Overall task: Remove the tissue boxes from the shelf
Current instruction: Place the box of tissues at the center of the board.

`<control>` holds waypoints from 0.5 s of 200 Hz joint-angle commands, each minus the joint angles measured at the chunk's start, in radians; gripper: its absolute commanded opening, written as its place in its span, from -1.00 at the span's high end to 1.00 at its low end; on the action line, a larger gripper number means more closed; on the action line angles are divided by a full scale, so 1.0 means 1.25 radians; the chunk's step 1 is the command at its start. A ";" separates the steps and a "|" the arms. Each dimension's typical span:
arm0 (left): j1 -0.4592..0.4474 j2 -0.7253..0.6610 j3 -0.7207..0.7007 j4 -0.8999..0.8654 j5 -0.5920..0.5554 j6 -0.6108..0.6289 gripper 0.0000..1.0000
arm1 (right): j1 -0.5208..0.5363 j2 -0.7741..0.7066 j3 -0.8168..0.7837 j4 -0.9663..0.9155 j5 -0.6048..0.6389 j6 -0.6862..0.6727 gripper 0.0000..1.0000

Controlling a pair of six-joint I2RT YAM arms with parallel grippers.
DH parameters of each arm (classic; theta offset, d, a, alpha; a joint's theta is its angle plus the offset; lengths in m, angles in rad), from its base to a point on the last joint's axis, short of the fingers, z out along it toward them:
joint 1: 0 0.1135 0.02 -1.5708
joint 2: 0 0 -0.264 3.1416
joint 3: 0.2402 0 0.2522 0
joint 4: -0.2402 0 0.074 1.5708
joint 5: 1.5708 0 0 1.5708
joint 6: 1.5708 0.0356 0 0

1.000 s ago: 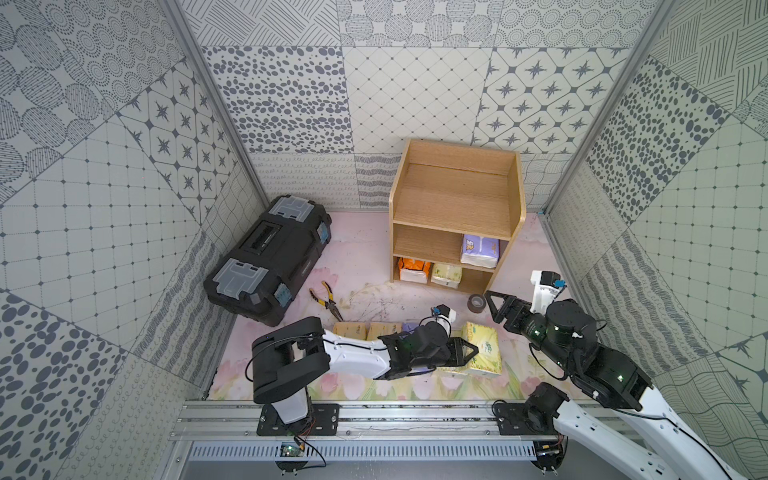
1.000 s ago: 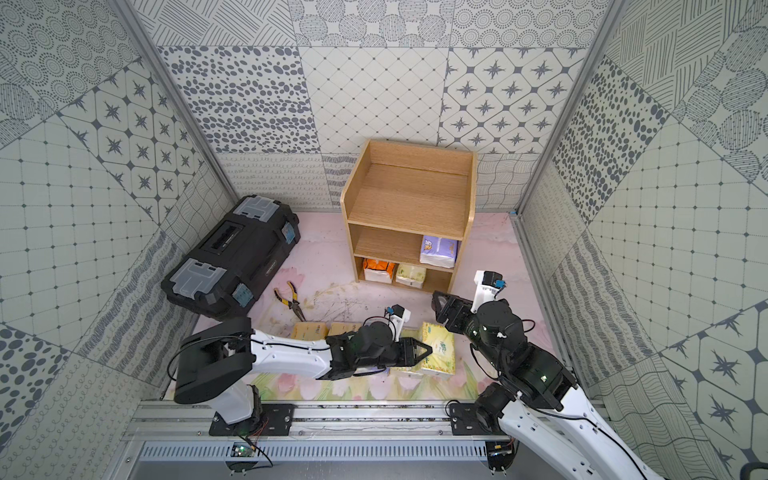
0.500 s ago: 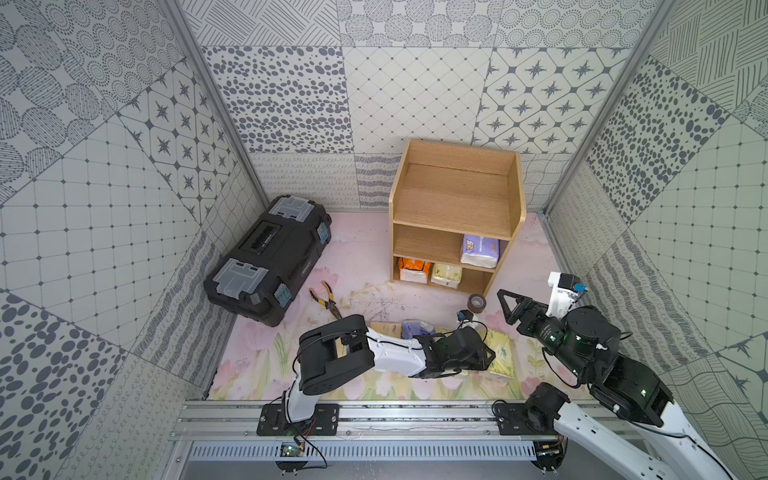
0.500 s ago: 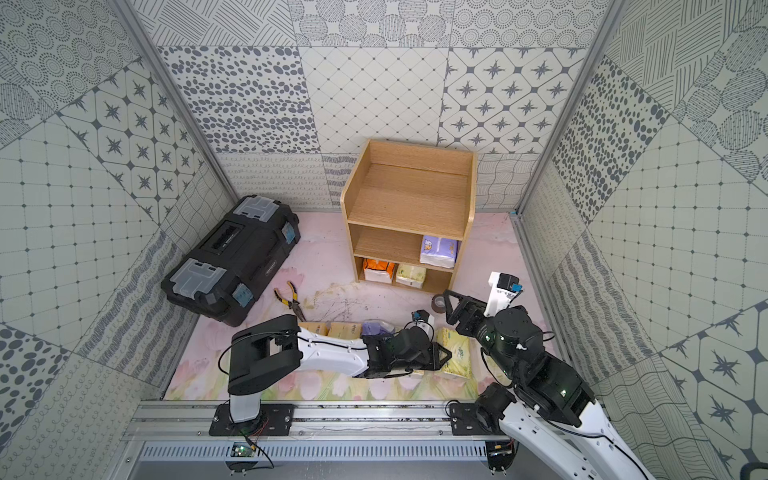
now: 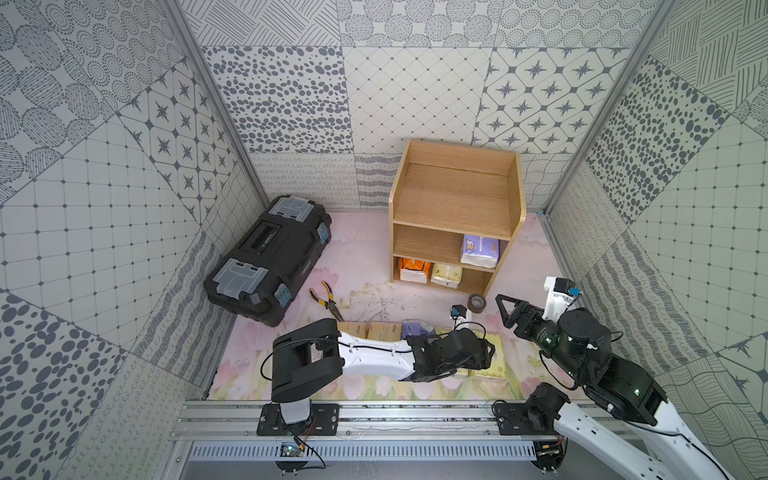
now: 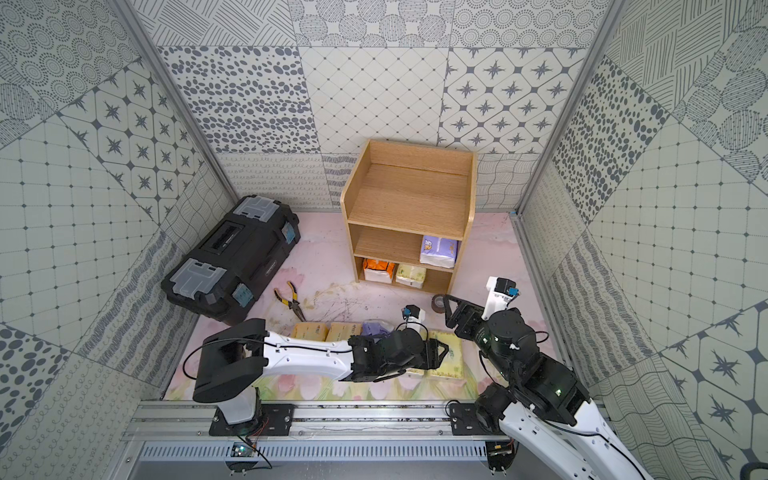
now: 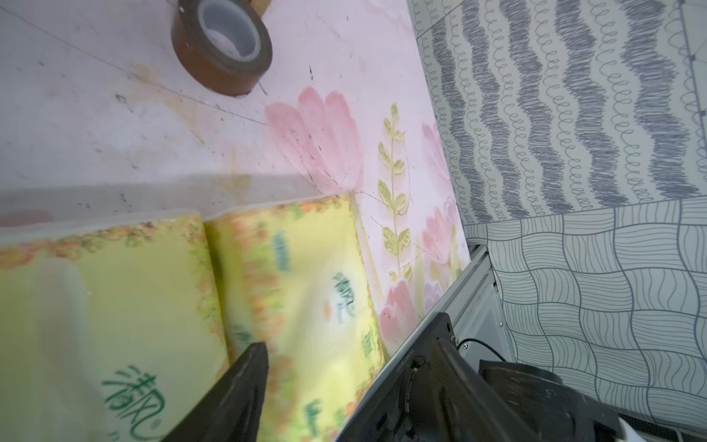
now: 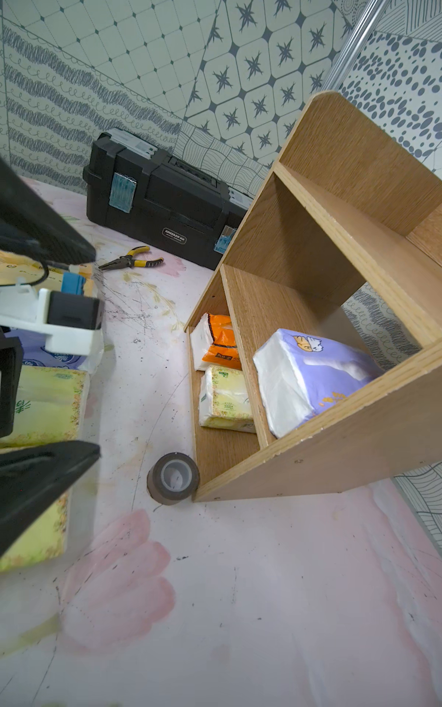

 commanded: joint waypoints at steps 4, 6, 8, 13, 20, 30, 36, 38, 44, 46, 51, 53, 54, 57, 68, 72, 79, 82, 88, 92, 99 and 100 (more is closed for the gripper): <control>-0.015 -0.085 -0.038 -0.048 -0.139 0.029 -0.44 | 0.001 -0.007 -0.016 0.015 0.007 0.019 -0.52; -0.016 -0.090 -0.041 -0.049 -0.144 0.028 -0.43 | 0.000 -0.005 -0.017 0.015 0.008 0.021 -0.52; -0.017 -0.094 -0.044 -0.050 -0.149 0.027 -0.44 | 0.001 -0.005 -0.019 0.014 0.007 0.022 -0.52; -0.018 -0.109 -0.049 -0.050 -0.160 0.024 -0.43 | 0.001 -0.004 -0.023 0.015 0.007 0.025 -0.52; -0.018 -0.127 -0.063 -0.048 -0.175 0.015 -0.42 | 0.001 0.000 -0.029 0.015 0.004 0.032 -0.51; -0.018 -0.156 -0.080 -0.043 -0.198 0.016 -0.35 | 0.000 0.008 -0.039 0.015 -0.003 0.042 -0.51; -0.017 -0.172 -0.087 -0.042 -0.213 0.022 -0.31 | 0.001 0.013 -0.046 0.015 -0.009 0.049 -0.51; -0.017 -0.177 -0.088 -0.041 -0.218 0.025 -0.30 | 0.001 0.016 -0.049 0.015 -0.011 0.051 -0.51; -0.013 -0.191 -0.092 -0.039 -0.227 0.037 -0.28 | 0.000 0.021 -0.058 0.016 -0.016 0.060 -0.51; -0.011 -0.196 -0.094 -0.037 -0.229 0.040 -0.26 | 0.000 0.023 -0.060 0.016 -0.018 0.064 -0.50; -0.004 -0.206 -0.096 -0.031 -0.230 0.048 -0.24 | 0.000 0.028 -0.068 0.020 -0.023 0.073 -0.50; 0.000 -0.209 -0.097 -0.030 -0.228 0.051 -0.24 | 0.001 0.029 -0.072 0.020 -0.026 0.076 -0.50; 0.002 -0.211 -0.098 -0.029 -0.227 0.052 -0.23 | 0.001 0.030 -0.074 0.022 -0.027 0.077 -0.50; 0.008 -0.217 -0.100 -0.024 -0.224 0.054 -0.21 | 0.001 0.032 -0.080 0.025 -0.031 0.083 -0.50; 0.039 -0.232 -0.108 -0.003 -0.195 0.056 -0.15 | 0.001 0.035 -0.107 0.043 -0.047 0.106 -0.49; 0.051 -0.236 -0.112 0.008 -0.184 0.056 -0.14 | 0.001 0.035 -0.119 0.052 -0.052 0.116 -0.49; 0.072 -0.242 -0.116 0.028 -0.167 0.057 -0.10 | 0.000 0.034 -0.139 0.068 -0.057 0.132 -0.48; 0.079 -0.244 -0.118 0.036 -0.161 0.058 -0.09 | 0.001 0.032 -0.149 0.074 -0.058 0.141 -0.47; 0.096 -0.247 -0.120 0.052 -0.149 0.061 -0.07 | 0.000 0.030 -0.167 0.086 -0.059 0.158 -0.45; 0.105 -0.248 -0.119 0.061 -0.142 0.066 -0.07 | 0.000 0.028 -0.179 0.095 -0.059 0.168 -0.45; 0.119 -0.248 -0.119 0.084 -0.132 0.078 -0.08 | 0.001 0.026 -0.192 0.108 -0.058 0.186 -0.43; 0.121 -0.247 -0.119 0.087 -0.130 0.080 -0.08 | 0.001 0.025 -0.201 0.110 -0.058 0.188 -0.43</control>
